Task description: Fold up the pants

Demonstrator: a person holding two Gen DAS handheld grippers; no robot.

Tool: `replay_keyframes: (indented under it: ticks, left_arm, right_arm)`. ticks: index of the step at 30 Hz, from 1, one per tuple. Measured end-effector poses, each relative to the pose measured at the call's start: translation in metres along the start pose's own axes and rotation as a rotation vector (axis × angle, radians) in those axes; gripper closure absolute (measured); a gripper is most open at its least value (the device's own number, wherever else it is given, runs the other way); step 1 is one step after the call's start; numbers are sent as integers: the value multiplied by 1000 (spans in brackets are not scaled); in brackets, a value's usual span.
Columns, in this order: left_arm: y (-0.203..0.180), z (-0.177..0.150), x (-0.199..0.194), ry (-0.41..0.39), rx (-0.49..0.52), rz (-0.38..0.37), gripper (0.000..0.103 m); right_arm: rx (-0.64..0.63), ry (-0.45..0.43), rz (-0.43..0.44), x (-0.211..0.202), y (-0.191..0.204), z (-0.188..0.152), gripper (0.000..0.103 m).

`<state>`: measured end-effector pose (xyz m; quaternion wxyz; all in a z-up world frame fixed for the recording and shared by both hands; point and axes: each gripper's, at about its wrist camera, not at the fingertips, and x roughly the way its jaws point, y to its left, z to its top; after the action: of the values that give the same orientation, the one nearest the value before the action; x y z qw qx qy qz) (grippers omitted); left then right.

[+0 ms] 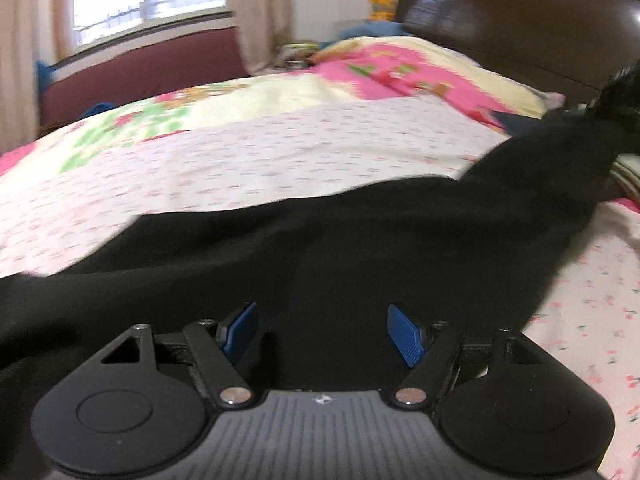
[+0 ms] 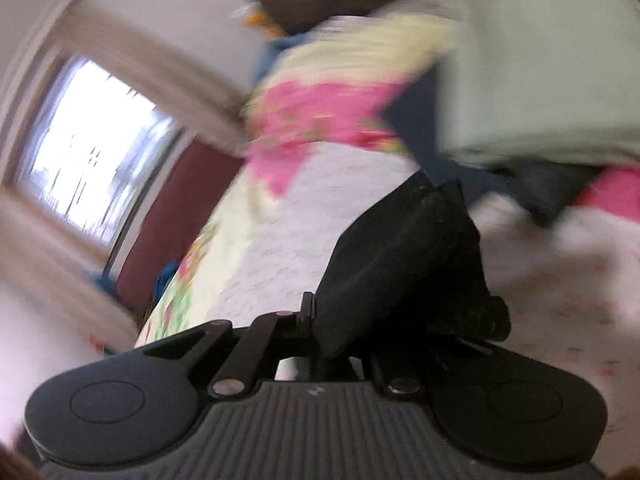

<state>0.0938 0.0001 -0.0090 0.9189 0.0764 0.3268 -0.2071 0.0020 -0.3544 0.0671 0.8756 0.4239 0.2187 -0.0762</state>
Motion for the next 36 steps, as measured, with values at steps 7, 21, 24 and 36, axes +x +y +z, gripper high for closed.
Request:
replay_keyframes:
  ticks: [7, 21, 24, 36]
  left_arm:
    - [64, -17, -35, -18, -119, 123, 19]
    - [177, -87, -90, -107, -461, 366, 17]
    - [184, -92, -94, -132, -508, 341, 17]
    - [193, -113, -127, -203, -622, 306, 17]
  right_arm:
    - [-399, 207, 135, 66, 162, -88, 96]
    - [-865, 520, 321, 127, 329, -310, 95]
    - [-971, 509, 337, 126, 346, -343, 95]
    - [-1053, 426, 362, 122, 359, -383, 95]
